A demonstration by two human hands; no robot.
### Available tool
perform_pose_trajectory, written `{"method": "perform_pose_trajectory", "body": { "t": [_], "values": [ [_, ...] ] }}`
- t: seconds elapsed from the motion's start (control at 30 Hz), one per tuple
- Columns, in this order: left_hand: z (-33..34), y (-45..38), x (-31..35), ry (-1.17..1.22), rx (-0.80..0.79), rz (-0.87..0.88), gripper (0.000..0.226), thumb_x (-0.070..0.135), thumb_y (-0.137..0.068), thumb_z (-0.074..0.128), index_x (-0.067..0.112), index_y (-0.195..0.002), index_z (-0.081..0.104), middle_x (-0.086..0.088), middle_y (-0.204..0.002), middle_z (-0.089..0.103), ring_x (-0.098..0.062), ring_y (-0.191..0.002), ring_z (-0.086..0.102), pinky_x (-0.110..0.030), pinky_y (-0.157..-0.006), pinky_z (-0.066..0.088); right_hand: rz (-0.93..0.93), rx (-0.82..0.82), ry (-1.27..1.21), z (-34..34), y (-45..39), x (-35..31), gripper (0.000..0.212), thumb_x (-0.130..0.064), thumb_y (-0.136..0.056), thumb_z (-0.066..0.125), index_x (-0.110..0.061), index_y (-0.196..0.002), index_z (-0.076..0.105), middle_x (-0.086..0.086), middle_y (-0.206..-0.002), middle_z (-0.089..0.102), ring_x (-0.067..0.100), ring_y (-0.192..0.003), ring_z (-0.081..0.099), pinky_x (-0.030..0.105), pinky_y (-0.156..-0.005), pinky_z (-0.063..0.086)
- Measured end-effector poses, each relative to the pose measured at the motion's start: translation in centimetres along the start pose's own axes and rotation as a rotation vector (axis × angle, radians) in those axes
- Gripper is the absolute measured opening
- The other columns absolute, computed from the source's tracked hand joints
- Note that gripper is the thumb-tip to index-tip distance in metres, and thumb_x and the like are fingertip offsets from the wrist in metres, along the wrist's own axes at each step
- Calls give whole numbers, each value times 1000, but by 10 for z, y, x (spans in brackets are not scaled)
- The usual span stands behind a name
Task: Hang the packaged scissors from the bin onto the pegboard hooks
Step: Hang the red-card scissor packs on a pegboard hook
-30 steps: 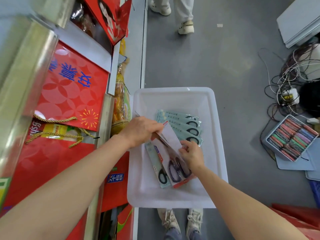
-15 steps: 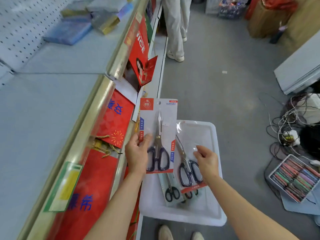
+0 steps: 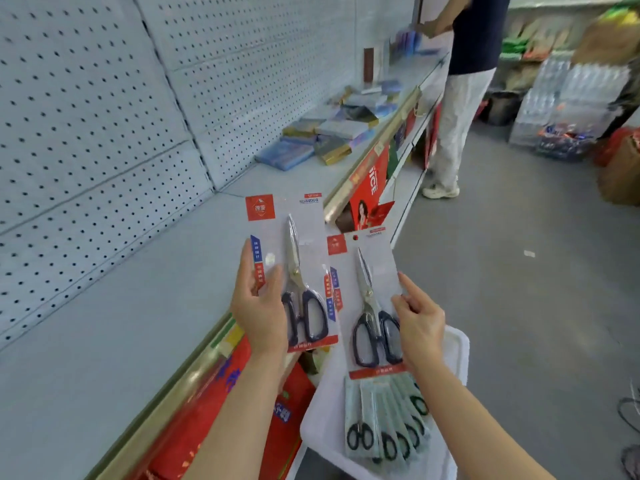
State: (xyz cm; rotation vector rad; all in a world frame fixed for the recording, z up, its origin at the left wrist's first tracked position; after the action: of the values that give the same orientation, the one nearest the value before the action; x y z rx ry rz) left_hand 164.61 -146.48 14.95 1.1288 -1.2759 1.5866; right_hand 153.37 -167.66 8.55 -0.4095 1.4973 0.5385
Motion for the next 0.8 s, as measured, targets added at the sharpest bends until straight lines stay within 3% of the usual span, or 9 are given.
{"method": "perform_pose_trajectory", "body": {
  "t": [0.13,0.23,0.3,0.37,0.47,0.53,0.6,0.7,0.8],
  "values": [
    [-41,-4,43,16,146,33,55,14,-90,68,34,-140,54,4,-121,71,-13,-109,68,-28,-95,55,-69,-105,-96,30,20,-45,43,-1,-89,60,-24,-126,63,-11,-64,39,13,-67,35,13,-67,39],
    [-73,-6,72,33,231,71,55,10,-91,67,29,-140,55,5,-119,72,-7,-103,69,-16,-87,54,-107,-173,-112,54,39,-71,44,-1,-89,60,-26,-125,64,-17,-57,44,8,-60,37,20,-66,44],
    [-96,-9,88,36,284,87,55,9,-90,67,29,-139,56,6,-117,72,-3,-98,69,-11,-81,53,-123,-217,-146,71,55,-87,43,-4,-89,61,-28,-125,64,-10,-73,66,12,-63,49,30,-72,56],
    [-120,-11,102,39,340,95,55,7,-89,67,29,-139,56,6,-113,73,3,-89,68,-8,-74,51,-136,-271,-171,87,70,-100,43,-5,-90,60,-30,-124,64,-1,-98,73,16,-72,54,39,-82,57],
    [-156,-11,121,49,412,99,57,7,-89,67,32,-139,56,9,-110,73,6,-84,66,-8,-75,52,-158,-350,-226,111,97,-118,41,0,-89,59,-24,-123,66,-6,-78,68,13,-76,51,23,-84,53],
    [-181,-10,132,63,451,106,56,9,-89,68,36,-137,56,11,-109,73,2,-86,66,-12,-77,52,-181,-381,-245,125,115,-127,41,2,-89,60,-20,-123,66,-16,-68,60,8,-68,48,10,-68,48],
    [-205,-8,141,68,486,118,56,9,-89,68,38,-136,57,14,-106,73,2,-84,65,-13,-76,51,-185,-422,-263,141,134,-133,43,1,-88,60,-23,-124,65,-4,-68,47,5,-55,33,13,-48,36],
    [-239,-4,153,84,529,139,57,8,-89,68,37,-136,57,16,-109,72,2,-88,67,-17,-80,52,-174,-476,-289,164,164,-137,44,0,-88,61,-25,-123,65,3,-70,38,9,-54,26,23,-48,30],
    [-269,1,163,104,571,158,57,6,-89,68,36,-136,57,13,-111,73,-3,-93,70,-19,-81,54,-165,-517,-322,182,193,-142,43,0,-87,61,-25,-122,67,4,-71,43,18,-62,31,28,-58,34]
  ]
}}
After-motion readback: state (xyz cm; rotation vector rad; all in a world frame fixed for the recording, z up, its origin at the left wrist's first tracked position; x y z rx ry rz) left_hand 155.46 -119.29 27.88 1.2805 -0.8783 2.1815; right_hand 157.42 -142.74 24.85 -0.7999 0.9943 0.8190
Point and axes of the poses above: each hand's wrist, its own y-axis away from the middle knuckle, its own z-axis out of the palm, x = y × z, the point moved 4 cm from there along -y, towards the middle knuckle
